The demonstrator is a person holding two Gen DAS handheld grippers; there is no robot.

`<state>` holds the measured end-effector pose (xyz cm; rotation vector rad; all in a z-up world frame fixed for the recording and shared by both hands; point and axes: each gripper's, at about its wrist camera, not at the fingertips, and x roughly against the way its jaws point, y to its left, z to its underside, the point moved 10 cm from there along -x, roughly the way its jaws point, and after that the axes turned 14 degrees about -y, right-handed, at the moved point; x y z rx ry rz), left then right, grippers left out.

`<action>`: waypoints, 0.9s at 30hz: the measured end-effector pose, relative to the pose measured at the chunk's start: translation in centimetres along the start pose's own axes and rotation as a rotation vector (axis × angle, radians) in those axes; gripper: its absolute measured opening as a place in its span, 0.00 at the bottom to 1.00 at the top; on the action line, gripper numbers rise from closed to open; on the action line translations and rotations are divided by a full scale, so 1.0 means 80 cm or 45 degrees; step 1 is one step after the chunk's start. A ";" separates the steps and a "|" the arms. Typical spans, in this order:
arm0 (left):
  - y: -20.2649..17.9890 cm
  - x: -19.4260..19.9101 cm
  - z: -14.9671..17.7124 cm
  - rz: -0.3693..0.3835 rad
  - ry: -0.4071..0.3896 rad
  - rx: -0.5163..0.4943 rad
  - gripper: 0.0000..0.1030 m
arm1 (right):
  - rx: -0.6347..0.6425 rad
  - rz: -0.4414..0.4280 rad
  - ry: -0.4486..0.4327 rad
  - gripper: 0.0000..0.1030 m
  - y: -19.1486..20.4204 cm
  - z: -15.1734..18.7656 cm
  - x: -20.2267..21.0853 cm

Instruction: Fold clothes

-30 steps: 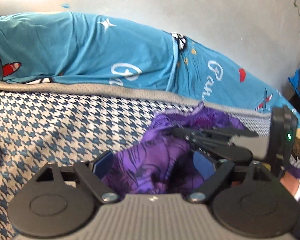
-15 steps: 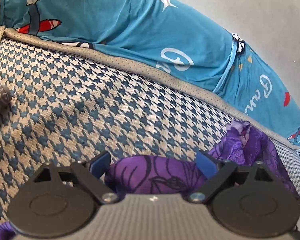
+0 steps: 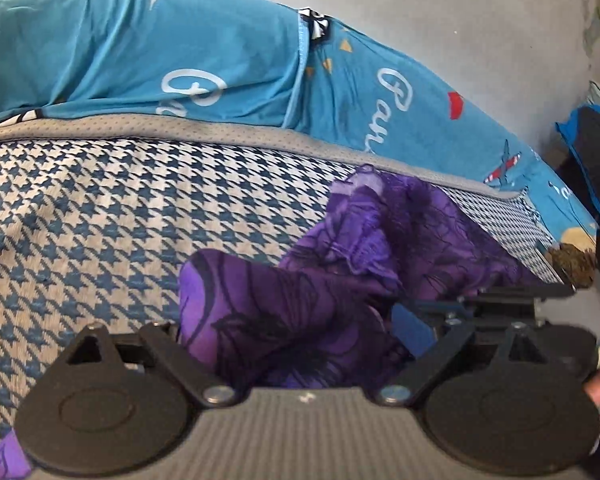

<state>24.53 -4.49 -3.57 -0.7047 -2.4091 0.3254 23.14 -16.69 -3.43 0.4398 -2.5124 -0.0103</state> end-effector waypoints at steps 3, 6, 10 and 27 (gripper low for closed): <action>-0.015 0.005 0.006 0.030 0.004 -0.047 0.89 | -0.070 -0.002 -0.085 0.10 -0.011 -0.024 0.012; -0.022 0.011 0.005 0.054 -0.004 -0.045 0.89 | -0.100 0.009 -0.169 0.11 -0.015 -0.044 0.018; -0.030 0.017 0.008 0.070 -0.001 -0.056 0.90 | -0.135 -0.014 -0.240 0.20 -0.009 -0.061 0.014; -0.045 0.030 0.016 0.106 0.024 -0.152 0.90 | 0.060 0.036 -0.218 0.33 0.010 -0.049 -0.057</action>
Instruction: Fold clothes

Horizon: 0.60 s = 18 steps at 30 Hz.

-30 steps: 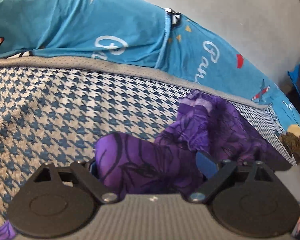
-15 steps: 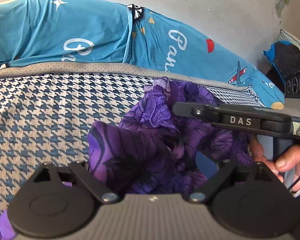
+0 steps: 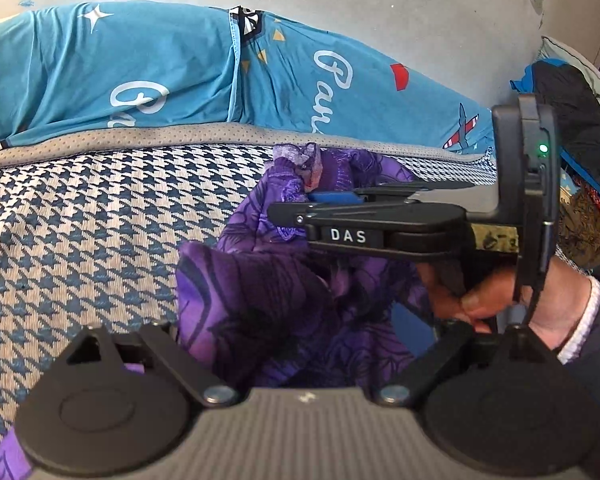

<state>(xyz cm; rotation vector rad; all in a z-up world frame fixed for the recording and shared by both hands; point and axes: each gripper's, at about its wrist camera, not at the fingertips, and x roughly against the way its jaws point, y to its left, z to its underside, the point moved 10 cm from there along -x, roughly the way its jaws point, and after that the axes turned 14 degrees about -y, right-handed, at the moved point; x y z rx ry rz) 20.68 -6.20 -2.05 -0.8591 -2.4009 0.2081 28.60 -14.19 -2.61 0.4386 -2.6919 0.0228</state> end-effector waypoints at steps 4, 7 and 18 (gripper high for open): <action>-0.001 0.000 0.002 0.007 0.009 -0.014 0.90 | -0.002 -0.003 0.019 0.33 0.001 0.005 -0.010; 0.000 0.000 0.002 0.008 0.009 -0.013 0.90 | 0.010 -0.011 0.036 0.23 0.003 0.009 -0.015; 0.021 0.005 -0.007 -0.070 -0.025 0.031 0.80 | -0.065 -0.008 -0.084 0.06 -0.003 -0.021 -0.008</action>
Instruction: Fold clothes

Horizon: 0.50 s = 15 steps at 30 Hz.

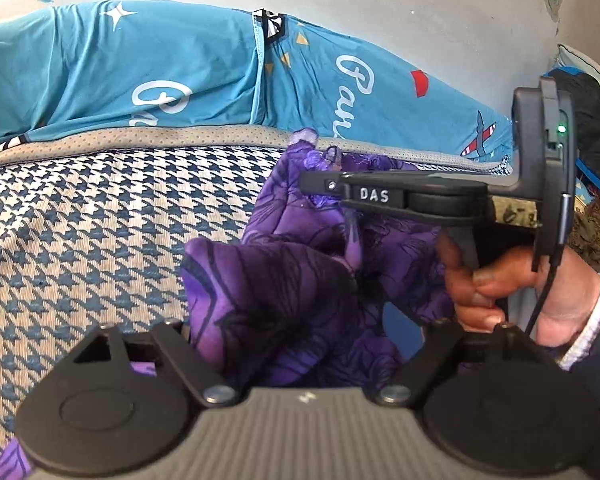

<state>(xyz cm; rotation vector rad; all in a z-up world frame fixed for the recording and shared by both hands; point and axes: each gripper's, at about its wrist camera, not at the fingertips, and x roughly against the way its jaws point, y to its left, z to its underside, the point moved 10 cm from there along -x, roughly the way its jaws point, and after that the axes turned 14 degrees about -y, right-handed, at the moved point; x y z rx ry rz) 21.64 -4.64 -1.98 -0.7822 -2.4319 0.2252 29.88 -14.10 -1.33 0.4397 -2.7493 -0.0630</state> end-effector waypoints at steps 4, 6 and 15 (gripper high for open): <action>0.008 0.001 -0.004 -0.026 -0.021 0.011 0.80 | -0.071 0.003 -0.103 0.06 -0.010 -0.028 0.009; 0.010 0.001 -0.005 -0.038 -0.031 0.005 0.80 | -0.087 0.014 -0.160 0.06 -0.015 -0.043 0.015; 0.024 0.001 -0.020 -0.127 -0.133 0.018 0.63 | -0.211 -0.015 -0.332 0.06 -0.032 -0.088 0.038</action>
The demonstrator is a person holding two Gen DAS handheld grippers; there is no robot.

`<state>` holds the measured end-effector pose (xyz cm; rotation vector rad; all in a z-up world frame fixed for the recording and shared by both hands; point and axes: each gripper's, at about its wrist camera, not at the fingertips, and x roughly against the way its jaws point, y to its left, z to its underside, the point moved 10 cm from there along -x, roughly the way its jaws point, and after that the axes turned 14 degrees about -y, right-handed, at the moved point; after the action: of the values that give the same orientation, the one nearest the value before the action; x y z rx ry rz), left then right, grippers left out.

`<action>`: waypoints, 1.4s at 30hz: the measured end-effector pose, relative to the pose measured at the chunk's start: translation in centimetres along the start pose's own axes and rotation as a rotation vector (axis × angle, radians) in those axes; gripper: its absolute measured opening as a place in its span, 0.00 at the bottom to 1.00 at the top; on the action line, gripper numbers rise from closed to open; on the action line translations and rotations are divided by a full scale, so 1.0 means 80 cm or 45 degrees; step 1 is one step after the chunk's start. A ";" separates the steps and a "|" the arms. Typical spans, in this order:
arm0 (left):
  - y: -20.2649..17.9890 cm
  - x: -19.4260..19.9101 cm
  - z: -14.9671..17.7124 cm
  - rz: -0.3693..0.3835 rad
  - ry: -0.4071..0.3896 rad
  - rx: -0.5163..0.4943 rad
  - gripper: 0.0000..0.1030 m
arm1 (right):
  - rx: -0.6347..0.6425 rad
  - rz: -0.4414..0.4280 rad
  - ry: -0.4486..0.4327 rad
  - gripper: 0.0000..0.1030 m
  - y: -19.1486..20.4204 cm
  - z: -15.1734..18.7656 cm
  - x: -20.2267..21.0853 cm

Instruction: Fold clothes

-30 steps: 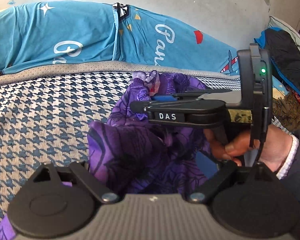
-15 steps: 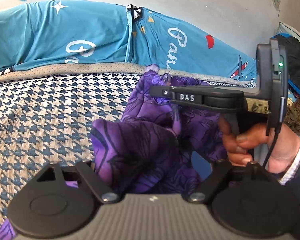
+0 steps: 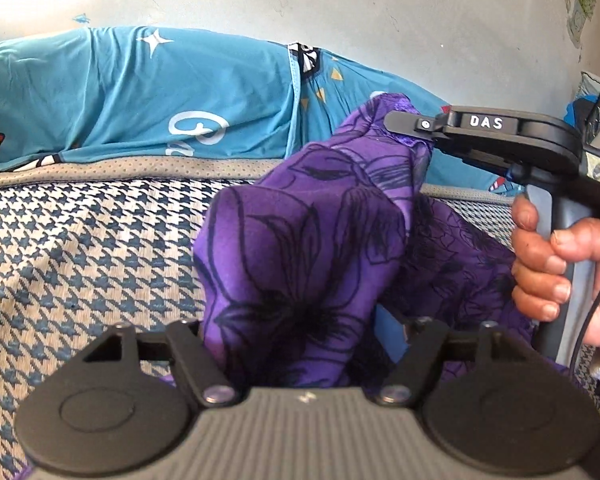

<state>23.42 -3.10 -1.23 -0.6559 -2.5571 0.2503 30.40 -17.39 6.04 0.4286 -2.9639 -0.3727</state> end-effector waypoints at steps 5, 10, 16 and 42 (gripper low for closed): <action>0.015 -0.004 -0.008 -0.082 -0.047 0.003 0.46 | 0.004 0.005 -0.010 0.06 -0.001 -0.002 0.001; 0.016 0.000 -0.018 -0.041 -0.082 0.034 0.50 | 0.024 0.011 -0.020 0.06 -0.001 -0.004 0.003; 0.014 0.003 -0.023 0.020 -0.124 0.096 0.59 | 0.023 0.026 -0.019 0.06 -0.006 -0.003 0.002; 0.022 -0.005 0.000 -0.062 -0.076 -0.039 0.14 | 0.023 0.047 -0.002 0.06 -0.010 0.004 -0.001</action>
<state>24.43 -1.73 -1.89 -0.6051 -2.6347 0.2181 30.61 -18.06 5.56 0.3749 -2.9743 -0.3430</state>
